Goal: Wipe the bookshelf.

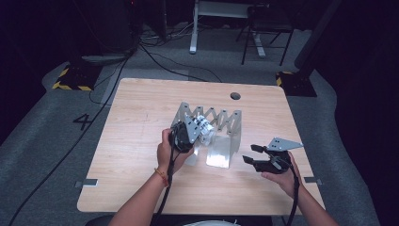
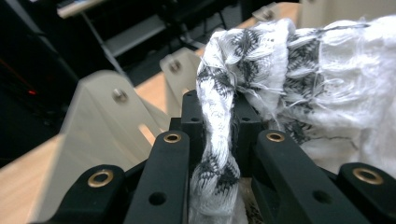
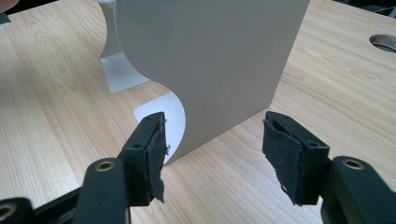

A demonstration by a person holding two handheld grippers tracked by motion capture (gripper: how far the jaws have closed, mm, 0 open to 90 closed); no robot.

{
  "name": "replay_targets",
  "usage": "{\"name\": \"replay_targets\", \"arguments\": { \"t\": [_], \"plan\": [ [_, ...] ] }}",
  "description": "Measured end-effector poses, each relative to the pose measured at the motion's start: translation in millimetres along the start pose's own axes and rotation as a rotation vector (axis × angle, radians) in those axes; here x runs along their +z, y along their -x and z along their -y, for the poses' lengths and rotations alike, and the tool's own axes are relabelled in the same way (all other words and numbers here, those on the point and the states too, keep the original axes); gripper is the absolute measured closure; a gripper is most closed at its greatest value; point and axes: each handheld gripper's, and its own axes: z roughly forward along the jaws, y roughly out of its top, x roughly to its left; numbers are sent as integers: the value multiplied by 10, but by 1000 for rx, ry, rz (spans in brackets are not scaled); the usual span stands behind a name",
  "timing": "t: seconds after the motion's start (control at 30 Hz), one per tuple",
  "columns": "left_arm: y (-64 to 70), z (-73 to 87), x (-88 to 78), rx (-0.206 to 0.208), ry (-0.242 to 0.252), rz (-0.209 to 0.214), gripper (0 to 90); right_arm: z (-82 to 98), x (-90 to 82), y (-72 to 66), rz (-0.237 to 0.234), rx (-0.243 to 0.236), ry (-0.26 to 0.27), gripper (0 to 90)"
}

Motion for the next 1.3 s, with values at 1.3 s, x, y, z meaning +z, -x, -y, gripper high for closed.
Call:
{"name": "replay_targets", "arguments": {
  "t": [1.3],
  "plan": [
    [294, 734, 374, 251, -368, 0, 803, 39, 80, 19, -13, -4, -35, 405]
  ]
}}
